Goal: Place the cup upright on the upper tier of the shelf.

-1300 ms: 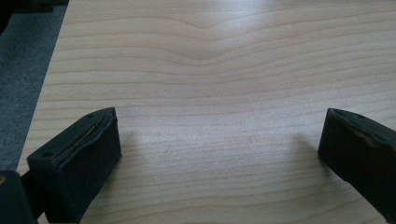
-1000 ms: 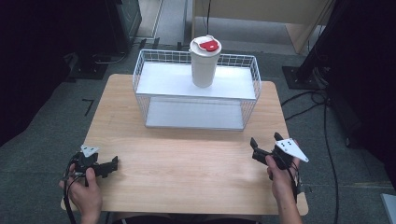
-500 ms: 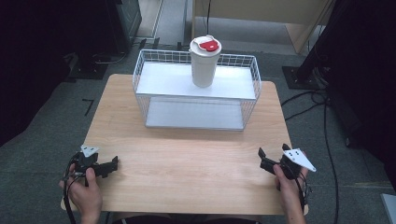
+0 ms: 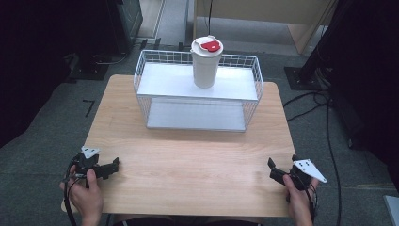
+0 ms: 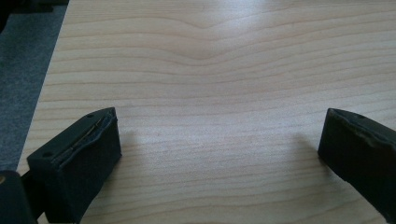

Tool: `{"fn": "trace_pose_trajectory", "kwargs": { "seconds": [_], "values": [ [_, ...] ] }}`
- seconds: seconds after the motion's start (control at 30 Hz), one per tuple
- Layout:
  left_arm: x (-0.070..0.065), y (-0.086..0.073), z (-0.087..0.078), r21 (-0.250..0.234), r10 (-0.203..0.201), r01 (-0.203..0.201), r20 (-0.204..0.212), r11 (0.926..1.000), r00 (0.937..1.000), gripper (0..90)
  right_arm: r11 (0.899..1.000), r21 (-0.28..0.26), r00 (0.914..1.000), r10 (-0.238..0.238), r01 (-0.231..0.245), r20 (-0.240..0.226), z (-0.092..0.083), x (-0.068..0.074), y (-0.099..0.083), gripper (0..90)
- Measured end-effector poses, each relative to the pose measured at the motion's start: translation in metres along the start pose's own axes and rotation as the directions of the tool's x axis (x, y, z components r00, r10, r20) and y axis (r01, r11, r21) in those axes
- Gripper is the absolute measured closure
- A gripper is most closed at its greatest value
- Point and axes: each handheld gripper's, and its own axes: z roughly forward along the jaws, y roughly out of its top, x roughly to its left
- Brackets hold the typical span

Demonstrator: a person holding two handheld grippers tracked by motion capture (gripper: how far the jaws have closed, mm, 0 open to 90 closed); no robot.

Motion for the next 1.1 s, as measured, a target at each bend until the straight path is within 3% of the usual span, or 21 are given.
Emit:
{"fn": "trace_pose_trajectory", "kwargs": {
  "seconds": [0.57, 0.8, 0.97, 1.03, 1.1],
  "values": [
    [0.000, 0.000, 0.000, 0.000, 0.000, 0.000, 0.000, 1.0000, 1.0000, 0.0, 0.996, 0.088, 0.9984, -0.007, 0.002, 0.055, -0.015, -0.019, -0.014, 3.1],
    [0.000, 0.000, 0.000, 0.000, 0.000, 0.000, 0.000, 1.0000, 1.0000, 0.0, 0.979, 0.202, 0.9986, -0.033, 0.024, 0.041, -0.013, -0.019, -0.016, 3.0],
    [0.000, 0.000, 0.000, -0.001, 0.000, 0.000, 0.000, 1.0000, 1.0000, 0.0, 0.957, 0.285, 0.9973, -0.067, 0.056, 0.029, -0.009, -0.015, -0.017, 2.5],
    [0.000, 0.000, 0.000, 0.000, 0.000, 0.000, 0.000, 1.0000, 1.0000, 0.0, 0.953, 0.297, 0.9966, -0.076, 0.063, 0.032, -0.008, -0.014, -0.017, 2.5],
    [0.000, 0.000, 0.000, 0.000, -0.001, 0.001, 0.000, 1.0000, 1.0000, 0.0, 0.941, 0.331, 0.9960, -0.082, 0.067, 0.033, -0.006, -0.012, -0.018, 2.3]
  ]
}}
